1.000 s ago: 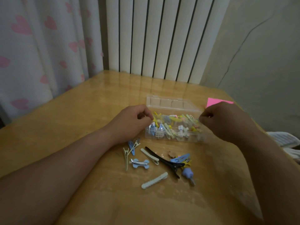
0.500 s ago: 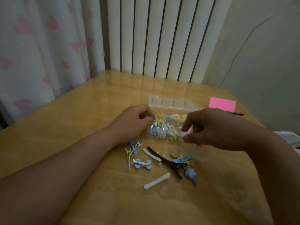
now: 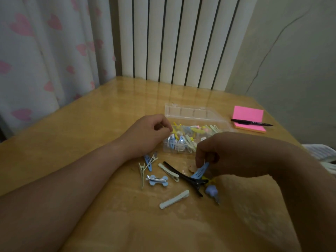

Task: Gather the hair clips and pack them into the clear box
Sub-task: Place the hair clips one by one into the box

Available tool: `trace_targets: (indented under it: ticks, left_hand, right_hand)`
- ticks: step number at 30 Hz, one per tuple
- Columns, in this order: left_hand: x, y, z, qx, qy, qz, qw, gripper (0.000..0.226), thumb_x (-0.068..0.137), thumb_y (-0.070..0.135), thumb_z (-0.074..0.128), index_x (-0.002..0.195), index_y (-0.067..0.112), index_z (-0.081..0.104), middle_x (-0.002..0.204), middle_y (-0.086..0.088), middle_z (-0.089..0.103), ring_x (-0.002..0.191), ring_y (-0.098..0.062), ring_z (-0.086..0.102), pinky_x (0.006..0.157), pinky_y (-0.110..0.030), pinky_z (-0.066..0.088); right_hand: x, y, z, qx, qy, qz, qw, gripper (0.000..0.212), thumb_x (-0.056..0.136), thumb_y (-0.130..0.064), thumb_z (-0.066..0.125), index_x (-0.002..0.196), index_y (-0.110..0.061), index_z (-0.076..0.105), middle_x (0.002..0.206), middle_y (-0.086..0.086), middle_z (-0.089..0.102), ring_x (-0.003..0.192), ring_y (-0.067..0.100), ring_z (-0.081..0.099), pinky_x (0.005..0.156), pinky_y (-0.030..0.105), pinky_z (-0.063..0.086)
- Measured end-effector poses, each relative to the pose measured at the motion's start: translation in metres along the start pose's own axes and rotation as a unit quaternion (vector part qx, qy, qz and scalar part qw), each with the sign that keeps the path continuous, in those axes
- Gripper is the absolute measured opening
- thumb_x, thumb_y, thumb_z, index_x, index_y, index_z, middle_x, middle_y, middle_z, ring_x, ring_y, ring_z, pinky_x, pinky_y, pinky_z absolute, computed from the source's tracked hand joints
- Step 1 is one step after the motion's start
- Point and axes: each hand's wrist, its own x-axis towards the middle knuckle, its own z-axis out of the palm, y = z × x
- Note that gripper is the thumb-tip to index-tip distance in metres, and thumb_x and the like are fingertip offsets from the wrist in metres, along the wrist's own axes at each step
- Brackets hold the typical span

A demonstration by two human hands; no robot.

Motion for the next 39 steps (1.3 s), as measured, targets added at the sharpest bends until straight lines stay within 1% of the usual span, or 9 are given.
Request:
trace_targets:
  ticks: [4, 7, 10, 13, 18, 23, 26, 32, 39]
  left_hand:
    - [-0.001, 0.0, 0.0, 0.001, 0.002, 0.001, 1.0, 0.01, 0.097, 0.022, 0.065, 0.097, 0.025, 0.075, 0.089, 0.003, 0.072, 0.076, -0.009, 0.062, 0.071, -0.027, 0.05]
    - [0.0, 0.0, 0.0, 0.003, -0.001, -0.002, 1.0, 0.01, 0.098, 0.023, 0.065, 0.096, 0.026, 0.074, 0.084, 0.003, 0.069, 0.066, -0.003, 0.056, 0.065, -0.026, 0.047]
    - [0.0, 0.0, 0.0, 0.005, -0.001, -0.003, 1.0, 0.011, 0.098, 0.022, 0.064, 0.097, 0.026, 0.074, 0.085, 0.003, 0.07, 0.066, 0.0, 0.055, 0.063, -0.02, 0.047]
    - [-0.001, 0.001, 0.0, 0.003, -0.001, -0.002, 1.0, 0.011, 0.098, 0.021, 0.064, 0.098, 0.024, 0.074, 0.083, 0.004, 0.068, 0.063, 0.002, 0.053, 0.057, -0.012, 0.042]
    - [0.0, 0.001, 0.0, -0.001, -0.001, -0.004, 1.0, 0.011, 0.098, 0.021, 0.063, 0.098, 0.024, 0.074, 0.084, -0.001, 0.068, 0.06, 0.001, 0.051, 0.054, -0.012, 0.04]
    - [-0.001, 0.001, 0.0, 0.001, -0.001, -0.004, 1.0, 0.011, 0.097, 0.022, 0.063, 0.097, 0.025, 0.074, 0.083, 0.004, 0.067, 0.065, 0.0, 0.053, 0.063, -0.02, 0.044]
    - [-0.001, 0.002, 0.0, 0.002, -0.001, -0.006, 1.0, 0.011, 0.097, 0.022, 0.063, 0.097, 0.025, 0.074, 0.082, 0.008, 0.066, 0.065, 0.002, 0.053, 0.061, -0.018, 0.042]
    - [-0.001, 0.003, 0.0, 0.004, -0.001, -0.007, 1.0, 0.011, 0.097, 0.022, 0.064, 0.098, 0.025, 0.074, 0.08, 0.008, 0.066, 0.065, 0.001, 0.054, 0.063, -0.023, 0.044]
    - [-0.001, 0.002, 0.0, -0.004, 0.001, -0.006, 1.0, 0.01, 0.097, 0.021, 0.065, 0.097, 0.024, 0.074, 0.077, 0.009, 0.064, 0.061, 0.001, 0.052, 0.056, -0.013, 0.04]
  right_hand:
    - [-0.001, 0.005, -0.003, 0.04, 0.007, -0.03, 0.999, 0.012, 0.095, -0.029, 0.075, 0.096, -0.041, 0.072, 0.092, -0.024, 0.072, 0.085, -0.006, 0.066, 0.072, 0.017, 0.049]
    - [-0.003, 0.009, -0.007, 0.095, 0.036, -0.054, 0.993, 0.014, 0.098, -0.024, 0.072, 0.097, -0.038, 0.074, 0.092, -0.02, 0.073, 0.082, -0.002, 0.068, 0.073, 0.019, 0.052]
    - [-0.005, 0.02, -0.013, 0.185, 0.18, -0.044, 0.965, 0.015, 0.098, -0.02, 0.071, 0.097, -0.034, 0.077, 0.089, -0.012, 0.077, 0.08, 0.005, 0.071, 0.072, 0.025, 0.056]
    - [-0.002, 0.041, -0.016, 0.261, 0.335, 0.004, 0.905, 0.012, 0.097, -0.018, 0.072, 0.097, -0.028, 0.079, 0.088, -0.007, 0.078, 0.082, 0.009, 0.073, 0.073, 0.03, 0.059]
    - [0.012, 0.068, -0.006, 0.274, 0.436, 0.062, 0.855, 0.009, 0.095, -0.017, 0.076, 0.1, -0.025, 0.079, 0.083, -0.004, 0.078, 0.078, 0.013, 0.073, 0.076, 0.035, 0.06]
    - [0.024, 0.075, 0.006, 0.204, 0.419, 0.085, 0.881, 0.015, 0.097, -0.017, 0.074, 0.107, -0.027, 0.076, 0.088, -0.009, 0.075, 0.079, 0.003, 0.069, 0.064, 0.02, 0.045]
    - [0.027, 0.078, 0.009, 0.181, 0.405, 0.095, 0.891, 0.011, 0.095, -0.018, 0.075, 0.099, -0.027, 0.071, 0.088, -0.008, 0.073, 0.083, 0.012, 0.069, 0.063, 0.022, 0.043]
    - [0.024, 0.081, 0.01, 0.119, 0.375, 0.112, 0.913, 0.012, 0.098, -0.015, 0.07, 0.098, -0.027, 0.074, 0.088, -0.013, 0.068, 0.081, 0.002, 0.058, 0.064, 0.021, 0.04]
    - [0.023, 0.078, 0.01, 0.08, 0.3, 0.124, 0.943, 0.016, 0.096, -0.017, 0.073, 0.092, -0.032, 0.073, 0.094, -0.01, 0.072, 0.082, -0.001, 0.06, 0.064, 0.018, 0.041]
